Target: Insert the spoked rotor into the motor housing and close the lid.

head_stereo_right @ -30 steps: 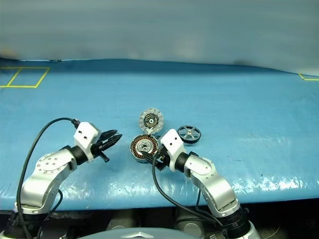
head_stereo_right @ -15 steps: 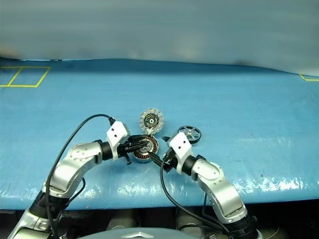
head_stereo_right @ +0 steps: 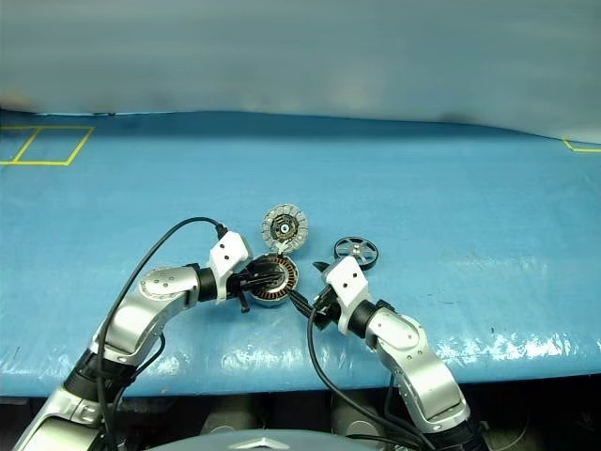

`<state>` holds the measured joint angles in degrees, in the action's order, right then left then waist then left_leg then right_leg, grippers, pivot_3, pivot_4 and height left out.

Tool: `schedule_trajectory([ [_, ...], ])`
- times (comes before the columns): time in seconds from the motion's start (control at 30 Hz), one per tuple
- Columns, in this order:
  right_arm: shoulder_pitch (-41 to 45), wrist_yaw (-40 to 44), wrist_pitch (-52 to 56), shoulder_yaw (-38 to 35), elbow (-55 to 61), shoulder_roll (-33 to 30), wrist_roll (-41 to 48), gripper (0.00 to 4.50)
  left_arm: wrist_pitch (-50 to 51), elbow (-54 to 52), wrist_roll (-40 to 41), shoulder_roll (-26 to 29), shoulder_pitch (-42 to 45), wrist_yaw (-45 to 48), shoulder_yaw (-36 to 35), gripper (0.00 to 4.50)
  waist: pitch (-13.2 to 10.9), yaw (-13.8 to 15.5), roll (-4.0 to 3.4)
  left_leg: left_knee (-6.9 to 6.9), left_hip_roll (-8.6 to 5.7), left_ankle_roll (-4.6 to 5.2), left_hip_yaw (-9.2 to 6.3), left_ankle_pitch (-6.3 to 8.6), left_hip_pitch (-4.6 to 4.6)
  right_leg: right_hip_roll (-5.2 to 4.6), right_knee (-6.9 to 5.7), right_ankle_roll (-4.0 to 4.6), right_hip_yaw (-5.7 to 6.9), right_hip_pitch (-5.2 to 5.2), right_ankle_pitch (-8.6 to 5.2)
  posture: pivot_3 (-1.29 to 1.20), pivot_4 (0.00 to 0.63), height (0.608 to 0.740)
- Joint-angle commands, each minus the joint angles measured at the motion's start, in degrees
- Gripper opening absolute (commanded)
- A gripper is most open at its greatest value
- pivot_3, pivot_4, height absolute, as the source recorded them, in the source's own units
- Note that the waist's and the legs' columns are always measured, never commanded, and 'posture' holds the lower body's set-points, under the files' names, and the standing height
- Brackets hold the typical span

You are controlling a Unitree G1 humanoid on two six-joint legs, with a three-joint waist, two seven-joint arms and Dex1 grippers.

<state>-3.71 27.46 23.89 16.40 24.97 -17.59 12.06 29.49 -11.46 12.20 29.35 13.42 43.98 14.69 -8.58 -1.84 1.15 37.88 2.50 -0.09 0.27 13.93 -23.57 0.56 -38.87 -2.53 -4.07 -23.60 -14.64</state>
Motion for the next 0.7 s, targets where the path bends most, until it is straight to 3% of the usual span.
schedule_trajectory([
  [0.03, 0.43, 0.05, -1.32, -0.03, 0.43, 0.30, -0.24, 3.90, -1.34, -0.18, -0.25, -0.39, 0.29, 0.56, 0.15, 0.65, 0.00, 0.05, 0.00, 0.00, 0.00, 0.00, 0.00, 0.00, 0.00, 0.00, 0.00, 0.00, 0.00, 0.00, 0.00, 0.00, 0.150, 0.740],
  [0.23, 0.89, 0.47, -1.21, -0.21, 0.28, 0.03, -0.42, 3.90, -1.94, 0.12, 0.39, -1.44, -0.11, 1.11, -0.23, 0.65, 0.00, 0.28, 0.00, 0.02, 0.00, 0.00, 0.00, 0.00, 0.00, 0.00, 0.00, 0.00, 0.00, 0.00, 0.00, 0.00, 0.150, 0.740],
  [0.47, 0.91, 1.23, -0.45, -0.19, 1.14, -0.39, 0.16, 3.90, -1.44, -2.77, 2.78, -2.04, -1.07, 1.26, -2.96, 2.98, 0.00, 0.27, 0.00, 0.03, 0.01, 0.00, 0.00, 0.00, 0.00, 0.01, 0.00, 0.00, 0.00, 0.01, 0.00, 0.00, 0.150, 0.740],
  [0.57, 0.89, 1.44, -0.08, -0.36, 1.63, -0.57, 0.26, 3.90, -0.81, -5.49, 3.88, -1.14, -2.35, 0.73, -4.79, 2.86, 0.00, 0.27, 0.00, 0.02, 0.02, 0.00, 0.00, 0.00, 0.00, 0.01, -0.01, 0.00, 0.00, 0.01, 0.00, 0.00, 0.150, 0.740],
  [0.7, 1.43, 1.38, 0.81, -0.39, 2.66, -0.43, 0.71, 3.90, -0.87, -9.72, 5.56, 0.02, -5.88, -0.50, -8.76, 1.65, 0.00, 0.22, 0.00, 0.02, 0.02, 0.00, 0.00, 0.00, 0.00, -0.01, -0.01, 0.00, -0.01, 0.00, 0.00, 0.00, 0.150, 0.740],
])
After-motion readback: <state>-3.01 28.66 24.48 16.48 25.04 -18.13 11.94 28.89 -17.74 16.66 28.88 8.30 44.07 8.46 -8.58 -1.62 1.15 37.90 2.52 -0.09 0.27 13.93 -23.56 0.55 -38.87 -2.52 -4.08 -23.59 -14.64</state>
